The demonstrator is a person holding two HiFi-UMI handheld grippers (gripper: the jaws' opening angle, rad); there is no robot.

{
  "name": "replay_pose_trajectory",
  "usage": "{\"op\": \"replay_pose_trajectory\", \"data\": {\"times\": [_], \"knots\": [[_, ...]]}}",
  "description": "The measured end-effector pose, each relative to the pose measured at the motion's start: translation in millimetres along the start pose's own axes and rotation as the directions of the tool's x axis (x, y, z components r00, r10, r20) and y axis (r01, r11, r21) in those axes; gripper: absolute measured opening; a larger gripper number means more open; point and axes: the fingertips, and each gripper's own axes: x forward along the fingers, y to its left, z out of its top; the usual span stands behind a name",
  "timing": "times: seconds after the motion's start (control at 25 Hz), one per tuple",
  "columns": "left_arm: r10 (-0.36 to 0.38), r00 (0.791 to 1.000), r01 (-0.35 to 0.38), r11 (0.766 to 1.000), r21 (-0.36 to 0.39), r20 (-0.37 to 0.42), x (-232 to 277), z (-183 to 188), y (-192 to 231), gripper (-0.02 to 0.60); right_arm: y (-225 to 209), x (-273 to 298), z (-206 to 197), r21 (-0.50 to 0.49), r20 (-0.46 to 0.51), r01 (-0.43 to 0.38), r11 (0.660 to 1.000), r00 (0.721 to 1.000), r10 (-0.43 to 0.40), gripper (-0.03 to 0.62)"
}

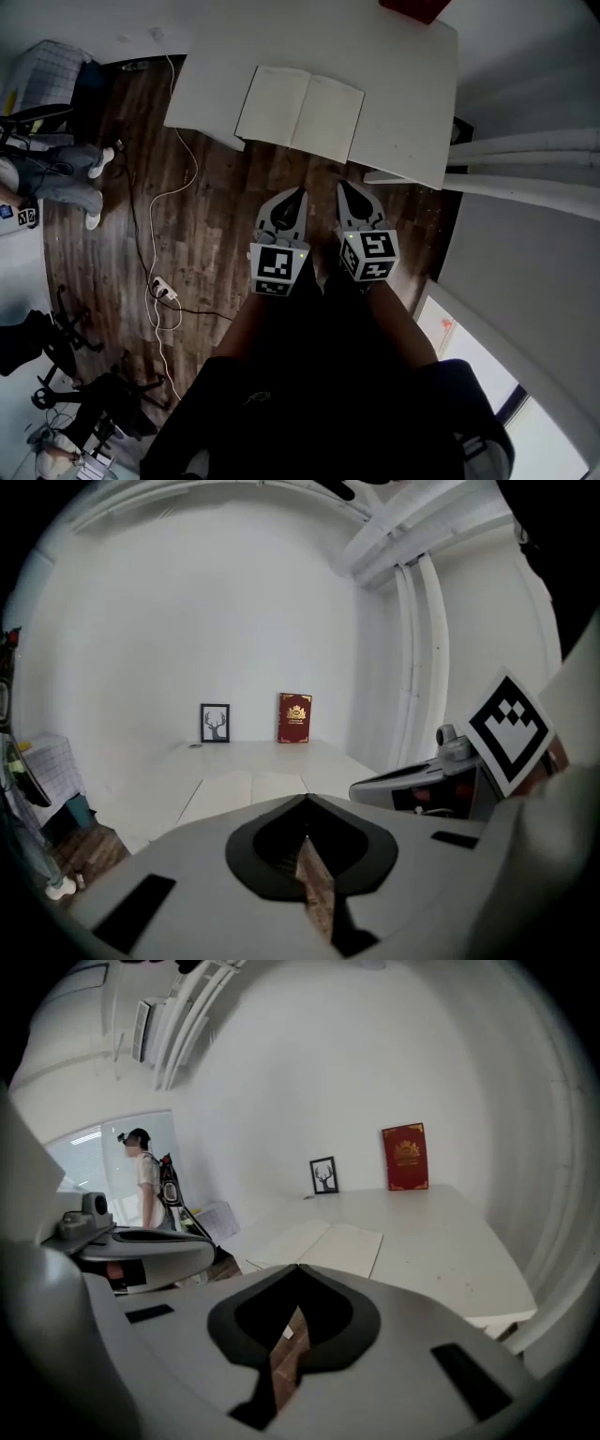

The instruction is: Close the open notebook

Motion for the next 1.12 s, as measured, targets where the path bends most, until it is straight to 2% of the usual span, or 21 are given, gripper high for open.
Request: {"op": "replay_pose_trajectory", "data": {"times": [0.08,0.16,0.24,0.32,0.44,0.56,0.68,0.76,0.88,1.0,1.12], "knots": [[-0.049,0.999,0.049,0.999,0.002,-0.003,9,1,8,0.002,-1,4,-2,0.028,-0.004,0.049,0.998,0.999,-0.048,0.021],[-0.091,0.996,0.091,0.996,0.013,-0.016,21,0,14,0.002,-5,10,-6,0.101,-0.018,0.091,0.991,0.996,-0.090,0.021],[-0.123,0.992,0.123,0.992,0.008,-0.038,33,-3,16,0.002,-12,14,-12,0.192,-0.038,0.130,0.973,0.991,-0.125,0.021],[-0.149,0.987,0.148,0.989,-0.021,-0.063,42,-10,14,0.002,-18,15,-17,0.244,-0.050,0.159,0.957,0.987,-0.151,0.021],[-0.173,0.981,0.169,0.985,-0.045,-0.088,59,-21,12,0.002,-27,19,-24,0.276,-0.056,0.185,0.943,0.983,-0.177,0.021],[-0.162,0.982,0.158,0.986,-0.046,-0.099,75,-29,16,0.002,-37,28,-31,0.331,-0.056,0.191,0.924,0.982,-0.183,0.021],[-0.161,0.980,0.154,0.986,-0.068,-0.117,82,-34,17,0.002,-40,38,-32,0.433,-0.011,0.126,0.892,0.991,-0.135,0.031],[-0.167,0.978,0.162,0.986,-0.051,-0.127,88,-36,18,0.002,-42,46,-37,0.498,-0.005,0.104,0.861,0.993,-0.118,0.110],[-0.176,0.975,0.173,0.984,-0.037,-0.138,92,-36,20,0.002,-52,53,-48,0.587,-0.025,0.137,0.798,0.988,-0.151,0.129],[-0.183,0.971,0.180,0.983,-0.033,-0.155,91,-39,18,0.002,-59,55,-63,0.624,-0.067,0.181,0.760,0.982,-0.179,0.129],[-0.185,0.969,0.182,0.983,-0.029,-0.164,90,-42,18,0.002,-66,62,-73,0.668,-0.077,0.193,0.719,0.978,-0.192,0.129]]}}
